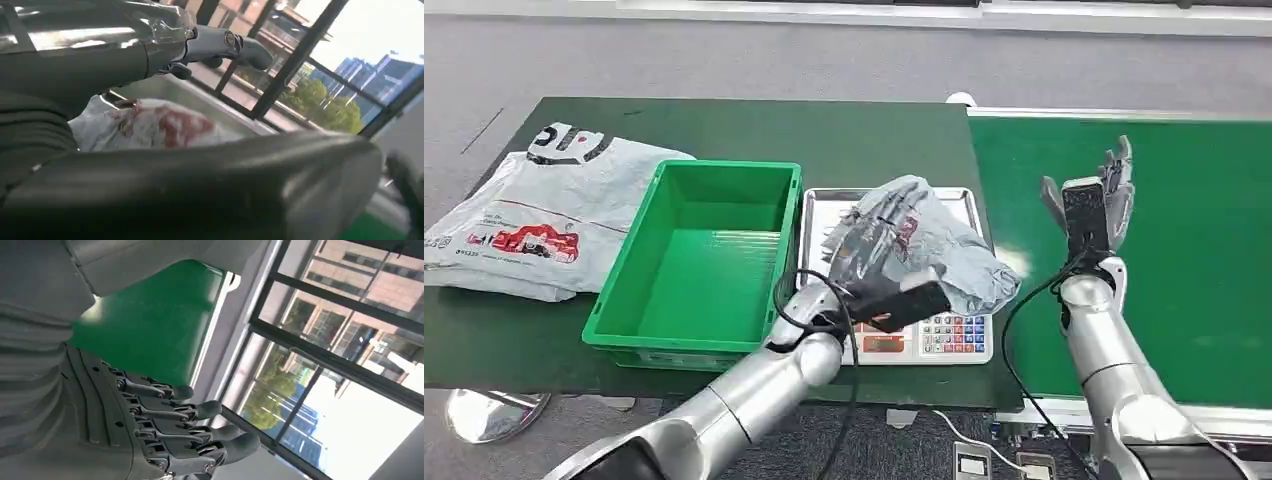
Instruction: Moved the parcel from conveyor to table for the left to box.
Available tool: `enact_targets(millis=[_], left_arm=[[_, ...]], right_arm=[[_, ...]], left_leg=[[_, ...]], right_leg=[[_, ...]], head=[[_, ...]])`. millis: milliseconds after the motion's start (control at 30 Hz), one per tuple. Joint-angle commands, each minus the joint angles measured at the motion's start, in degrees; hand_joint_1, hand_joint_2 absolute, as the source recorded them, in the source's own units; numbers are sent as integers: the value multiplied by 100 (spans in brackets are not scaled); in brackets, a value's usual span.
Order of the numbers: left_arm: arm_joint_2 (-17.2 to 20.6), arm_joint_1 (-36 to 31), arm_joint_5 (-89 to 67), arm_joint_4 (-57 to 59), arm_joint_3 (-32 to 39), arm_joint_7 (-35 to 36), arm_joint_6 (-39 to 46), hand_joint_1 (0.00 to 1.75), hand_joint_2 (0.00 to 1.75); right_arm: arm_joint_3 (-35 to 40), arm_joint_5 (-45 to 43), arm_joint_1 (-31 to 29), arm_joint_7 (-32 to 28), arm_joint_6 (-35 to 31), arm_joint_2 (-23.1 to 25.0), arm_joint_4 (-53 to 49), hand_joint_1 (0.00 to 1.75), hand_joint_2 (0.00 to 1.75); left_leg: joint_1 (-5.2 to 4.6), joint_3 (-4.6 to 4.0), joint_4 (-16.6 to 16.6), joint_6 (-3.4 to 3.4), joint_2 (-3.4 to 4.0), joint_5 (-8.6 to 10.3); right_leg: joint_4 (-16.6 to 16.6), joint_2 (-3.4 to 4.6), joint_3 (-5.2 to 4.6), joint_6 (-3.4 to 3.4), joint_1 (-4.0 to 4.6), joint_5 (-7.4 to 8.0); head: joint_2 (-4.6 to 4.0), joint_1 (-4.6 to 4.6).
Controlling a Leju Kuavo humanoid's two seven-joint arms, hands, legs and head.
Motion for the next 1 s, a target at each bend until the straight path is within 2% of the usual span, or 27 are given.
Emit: enact_targets(millis=[33,167,333,400,433,633,667,700,900,933,1000], left_arm=[[120,-326,-1433,1024,-2240,760,47,0,0],[120,-228,-1766,983,-2411,869,-137,0,0],[120,-242,-1768,980,-2398,861,-152,0,0],[120,-242,-1768,980,-2398,861,-152,0,0],[120,-242,-1768,980,-2398,861,-152,0,0],[120,-242,-1768,980,-2398,861,-152,0,0],[120,-242,-1768,980,-2398,861,-152,0,0],[120,-242,-1768,980,-2398,861,-152,0,0],[120,-218,-2539,1040,-2451,1535,-79,0,0],[120,-233,-2592,1071,-2390,1608,29,175,0],[120,-261,-2604,1100,-2234,1760,169,175,0]], right_arm=[[-742,16,161,67,411,-38,-328,0,175],[-792,12,410,115,450,-23,-701,0,175],[-799,11,426,123,455,-25,-731,0,175],[-799,11,426,123,455,-25,-731,0,175],[-799,11,426,123,455,-25,-731,0,175],[-799,11,426,123,455,-25,-731,0,175],[-799,11,426,123,455,-25,-731,0,175],[-799,11,426,123,455,-25,-731,0,175],[-952,-45,1297,234,737,-40,-1894,0,175],[-929,-16,1318,237,762,25,-1999,0,175],[-842,90,1258,276,746,116,-2064,0,175]], left_leg=[[5,18,-7,-2,-9,-5],[13,44,-16,-6,4,-12],[5,11,-5,0,2,-5],[9,32,-12,-3,6,-10],[3,10,-6,0,2,-4],[5,12,-4,-1,3,-6],[13,45,-17,-7,8,-12],[5,15,-5,-2,4,-6],[11,27,-14,-3,-16,-6],[8,19,-8,-2,-14,-6],[5,15,-6,-1,-2,-8]], right_leg=[[-9,-8,23,-7,6,-5],[-24,5,47,-13,14,-5],[-6,1,12,-3,5,-2],[-17,5,36,-8,10,-4],[-6,0,11,-3,3,-2],[-6,1,16,-5,5,-2],[-26,7,50,-13,14,-4],[-7,2,18,-6,6,-3],[-19,-18,37,-7,11,-7],[-13,-16,27,-5,9,-7],[-8,-4,18,-3,5,-7]], head=[[0,0],[0,0],[0,0],[0,0],[0,0],[0,0],[0,0],[0,0],[0,0],[0,0],[0,0]])
